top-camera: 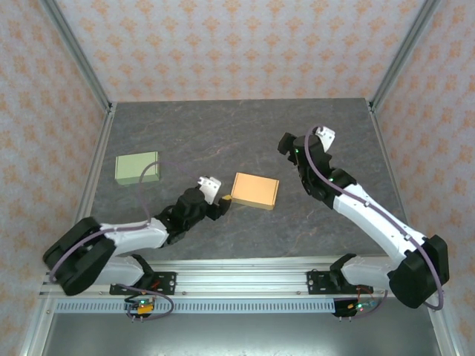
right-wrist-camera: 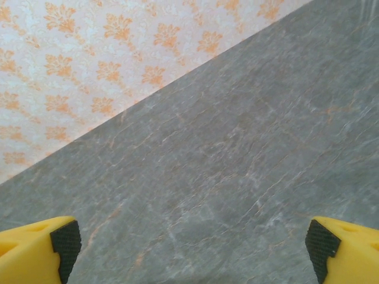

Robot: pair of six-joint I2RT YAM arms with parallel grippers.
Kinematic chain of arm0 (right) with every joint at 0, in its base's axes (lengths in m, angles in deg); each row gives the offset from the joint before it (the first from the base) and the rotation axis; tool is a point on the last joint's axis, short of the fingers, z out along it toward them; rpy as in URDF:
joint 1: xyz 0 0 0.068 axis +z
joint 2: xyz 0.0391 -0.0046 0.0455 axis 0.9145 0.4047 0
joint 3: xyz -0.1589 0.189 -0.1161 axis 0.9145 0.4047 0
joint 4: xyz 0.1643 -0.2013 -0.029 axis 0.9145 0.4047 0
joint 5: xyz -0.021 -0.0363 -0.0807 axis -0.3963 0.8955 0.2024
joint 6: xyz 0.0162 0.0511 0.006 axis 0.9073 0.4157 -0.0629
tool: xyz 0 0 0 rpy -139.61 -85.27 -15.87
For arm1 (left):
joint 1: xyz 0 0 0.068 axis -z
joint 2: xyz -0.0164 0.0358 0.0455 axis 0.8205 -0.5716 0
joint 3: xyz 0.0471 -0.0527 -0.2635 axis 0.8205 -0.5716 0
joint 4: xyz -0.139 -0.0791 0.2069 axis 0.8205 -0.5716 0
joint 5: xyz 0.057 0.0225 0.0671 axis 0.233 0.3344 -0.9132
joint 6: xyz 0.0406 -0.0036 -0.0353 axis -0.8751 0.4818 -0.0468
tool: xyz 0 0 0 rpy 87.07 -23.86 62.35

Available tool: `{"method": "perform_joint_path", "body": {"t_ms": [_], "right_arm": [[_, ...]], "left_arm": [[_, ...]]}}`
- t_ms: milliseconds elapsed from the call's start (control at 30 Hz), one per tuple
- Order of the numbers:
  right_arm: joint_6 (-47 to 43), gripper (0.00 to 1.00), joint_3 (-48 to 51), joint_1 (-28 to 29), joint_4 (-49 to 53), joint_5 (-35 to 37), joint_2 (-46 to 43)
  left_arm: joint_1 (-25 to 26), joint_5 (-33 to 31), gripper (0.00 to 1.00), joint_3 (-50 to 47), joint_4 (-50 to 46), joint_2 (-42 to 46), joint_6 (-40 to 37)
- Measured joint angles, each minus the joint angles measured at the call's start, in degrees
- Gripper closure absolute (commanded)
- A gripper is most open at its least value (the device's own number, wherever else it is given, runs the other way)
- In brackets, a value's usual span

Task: Fold the paper box

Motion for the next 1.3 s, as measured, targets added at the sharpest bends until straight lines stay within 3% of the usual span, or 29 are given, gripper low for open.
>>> {"method": "perform_joint_path", "body": {"t_ms": [33, 67, 233, 467, 667, 867, 1067, 1300], "right_arm": [[-1.77, 0.01, 0.17, 0.00, -0.26, 0.39, -0.11], [-4.31, 0.01, 0.74, 0.00, -0.85, 0.83, -0.42], [-19.10, 0.01, 6.54, 0.00, -5.01, 2.62, -7.78], [-38.53, 0.01, 17.68, 0.00, -19.32, 8.98, -23.58], [-43.54, 0.01, 27.82, -1.64, -26.32, 13.14, -26.95], [-34.80, 0.01, 39.19, -14.58, -33.68, 8.92, -23.74], [-31.10, 0.01, 41.97, -22.49, -43.23, 3.10, -7.69], [-30.86, 0.01, 39.45, -27.58, -55.34, -5.42, 9.57]], "left_arm": [[-0.02, -1.55, 0.17, 0.17, -0.92, 2.34, -0.70], [0.04, -3.74, 0.00, 0.44, -1.90, 5.18, -1.29], [-2.19, -14.99, 0.00, 1.16, -4.46, 15.82, -2.49], [-12.50, -26.43, 0.00, 0.92, -9.16, 23.19, -4.39], [-23.69, -25.05, 0.00, -0.96, -9.14, 20.61, -4.39], [-28.39, -19.08, 0.00, -2.19, -6.82, 7.82, -4.85], [-32.68, -11.96, 0.00, -0.22, -1.99, -3.69, -5.27], [-37.94, -4.63, 0.00, 1.99, 7.96, -14.88, -3.63]]}}
